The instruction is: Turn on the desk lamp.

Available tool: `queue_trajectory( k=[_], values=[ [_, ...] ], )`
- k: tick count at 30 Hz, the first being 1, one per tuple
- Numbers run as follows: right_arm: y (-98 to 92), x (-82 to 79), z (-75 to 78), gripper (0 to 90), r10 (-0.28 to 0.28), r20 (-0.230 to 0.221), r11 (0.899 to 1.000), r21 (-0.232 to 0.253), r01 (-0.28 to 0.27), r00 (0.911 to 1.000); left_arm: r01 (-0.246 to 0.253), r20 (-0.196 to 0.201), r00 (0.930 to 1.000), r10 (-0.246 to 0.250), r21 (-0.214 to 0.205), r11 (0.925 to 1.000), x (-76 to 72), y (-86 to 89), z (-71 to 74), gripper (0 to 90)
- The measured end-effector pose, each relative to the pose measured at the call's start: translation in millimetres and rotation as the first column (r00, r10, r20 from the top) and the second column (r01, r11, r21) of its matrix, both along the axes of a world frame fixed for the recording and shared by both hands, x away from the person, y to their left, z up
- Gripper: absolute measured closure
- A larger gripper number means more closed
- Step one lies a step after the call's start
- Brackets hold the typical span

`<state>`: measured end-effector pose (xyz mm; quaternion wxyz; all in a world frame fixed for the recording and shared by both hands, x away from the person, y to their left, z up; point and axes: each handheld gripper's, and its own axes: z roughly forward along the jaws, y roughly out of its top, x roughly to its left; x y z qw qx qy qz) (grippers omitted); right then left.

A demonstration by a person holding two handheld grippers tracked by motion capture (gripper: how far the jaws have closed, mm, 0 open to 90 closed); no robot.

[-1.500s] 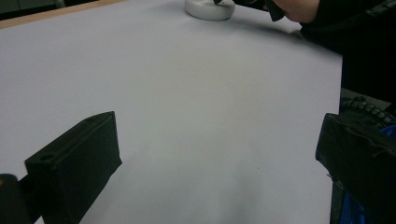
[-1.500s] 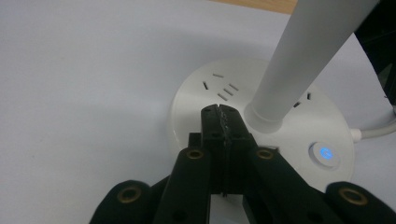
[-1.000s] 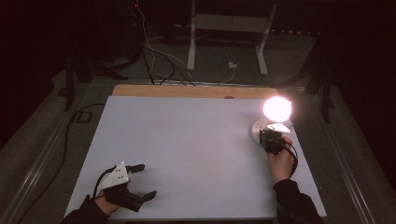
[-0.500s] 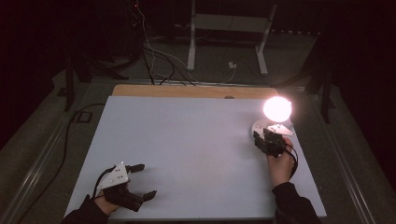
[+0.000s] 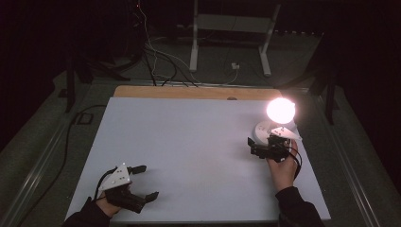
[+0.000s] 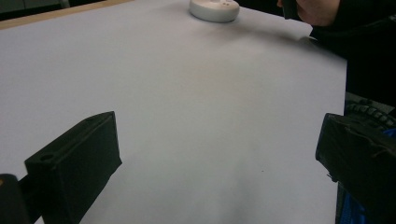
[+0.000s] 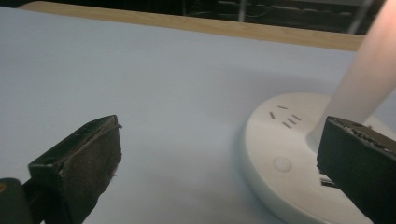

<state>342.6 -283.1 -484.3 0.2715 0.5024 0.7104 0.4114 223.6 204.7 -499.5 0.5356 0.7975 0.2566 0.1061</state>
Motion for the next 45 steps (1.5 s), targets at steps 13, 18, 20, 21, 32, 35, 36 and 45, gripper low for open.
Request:
queue_trajectory(
  k=[13, 18, 20, 21, 32, 35, 36, 45],
  values=[
    [-2.1, -17.7, 6.2, 0.0, 0.074, -0.006, 0.997, 0.031, -0.074, 0.9972, 0.010, 0.002, 0.9999, -0.010, -0.010, 0.9999, -1.7, 0.6, 0.8, 0.4],
    [-0.4, -30.1, 4.8, 0.0, 0.120, -0.014, 0.992, 0.048, -0.119, 0.9927, 0.009, 0.003, 1.0000, -0.009, -0.009, 0.9999, -1.9, 0.6, 0.8, 0.4],
    [0.8, -35.4, 4.4, 0.0, 0.134, -0.009, 0.990, 0.050, -0.134, 0.9909, 0.010, 0.002, 0.9999, -0.010, -0.009, 0.9999, -1.7, 0.7, 0.8, 0.4],
    [1.5, -37.7, 4.3, 0.0, 0.138, -0.012, 0.989, 0.047, -0.138, 0.9903, 0.010, 0.002, 0.9999, -0.010, -0.010, 0.9999, -1.7, 0.7, 0.9, 0.4],
    [2.8, -60.1, -2.8, 0.0, 0.189, -0.053, 0.982, 0.040, -0.187, 0.9805, 0.012, 0.002, 0.9999, -0.012, -0.015, 0.9998, -1.8, 0.9, 1.1, 0.4],
    [0.5, -66.4, -4.6, 0.0, 0.211, -0.047, 0.977, 0.011, -0.211, 0.9763, 0.012, 0.001, 0.9999, -0.012, -0.013, 0.9998, -1.7, 0.7, 0.9, 0.4],
    [-0.8, -68.3, -5.3, 0.0, 0.216, -0.053, 0.976, 0.003, -0.216, 0.9749, 0.012, 0.001, 0.9999, -0.012, -0.014, 0.9998, -1.7, 0.8, 1.0, 0.4],
    [-8.7, -85.5, -11.6, 0.0, 0.273, -0.101, 0.962, 0.021, -0.272, 0.9567, 0.009, -0.001, 1.0000, -0.009, -0.011, 0.9999, -1.3, 0.3, 0.4, 0.4]
  ],
)
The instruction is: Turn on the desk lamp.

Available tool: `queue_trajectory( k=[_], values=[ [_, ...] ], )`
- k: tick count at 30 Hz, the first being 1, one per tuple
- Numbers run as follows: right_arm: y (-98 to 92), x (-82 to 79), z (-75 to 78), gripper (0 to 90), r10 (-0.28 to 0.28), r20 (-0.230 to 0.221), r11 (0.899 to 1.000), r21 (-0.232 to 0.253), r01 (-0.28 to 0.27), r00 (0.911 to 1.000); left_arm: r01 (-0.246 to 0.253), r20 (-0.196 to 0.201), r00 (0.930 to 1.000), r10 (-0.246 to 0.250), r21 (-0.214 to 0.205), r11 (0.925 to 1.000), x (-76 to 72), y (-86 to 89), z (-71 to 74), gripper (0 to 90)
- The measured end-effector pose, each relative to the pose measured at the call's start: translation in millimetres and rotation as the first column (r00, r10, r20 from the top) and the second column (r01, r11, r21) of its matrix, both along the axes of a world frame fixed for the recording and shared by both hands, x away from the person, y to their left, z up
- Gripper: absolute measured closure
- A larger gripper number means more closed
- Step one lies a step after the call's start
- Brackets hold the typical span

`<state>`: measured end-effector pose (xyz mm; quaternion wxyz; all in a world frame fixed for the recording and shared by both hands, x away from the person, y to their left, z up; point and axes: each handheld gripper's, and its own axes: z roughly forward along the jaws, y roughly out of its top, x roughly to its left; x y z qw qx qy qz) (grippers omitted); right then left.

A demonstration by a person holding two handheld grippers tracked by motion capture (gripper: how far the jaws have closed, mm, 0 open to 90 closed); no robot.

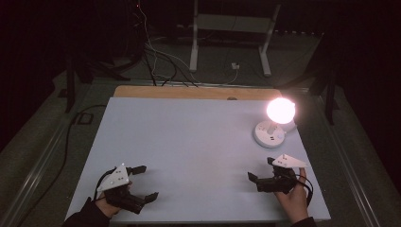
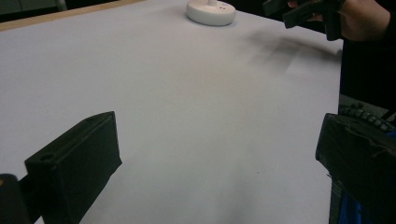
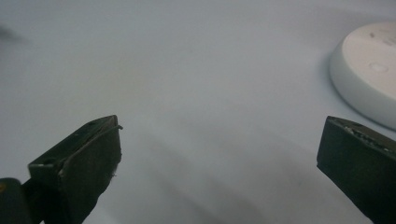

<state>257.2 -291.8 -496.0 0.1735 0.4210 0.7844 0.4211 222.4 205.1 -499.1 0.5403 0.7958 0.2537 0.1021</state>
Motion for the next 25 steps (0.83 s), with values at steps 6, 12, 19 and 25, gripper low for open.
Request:
queue_trajectory(
  k=[6, 12, 19, 25],
  values=[
    [-3.1, -7.0, -6.9, 0.0, 0.070, -0.048, 0.997, -0.037, -0.072, 0.9964, -0.001, -0.003, 1.0000, 0.001, 0.000, 1.0000, 0.2, -0.4, -0.4, 0.4],
    [-6.5, -10.1, -12.0, 0.0, 0.140, -0.069, 0.989, -0.032, -0.143, 0.9877, 0.000, -0.003, 1.0000, 0.000, 0.002, 1.0000, 0.7, -0.8, -0.6, 0.4],
    [-3.3, -5.8, -16.3, 0.0, 0.163, -0.094, 0.984, -0.050, -0.168, 0.9821, -0.002, -0.003, 1.0000, 0.002, 0.001, 1.0000, 1.2, -0.3, -0.6, 0.4],
    [-3.8, -6.2, -15.8, 0.0, 0.161, -0.091, 0.985, -0.048, -0.165, 0.9828, -0.001, -0.002, 1.0000, 0.001, 0.000, 1.0000, 0.9, -0.3, -0.4, 0.4]
  ],
)
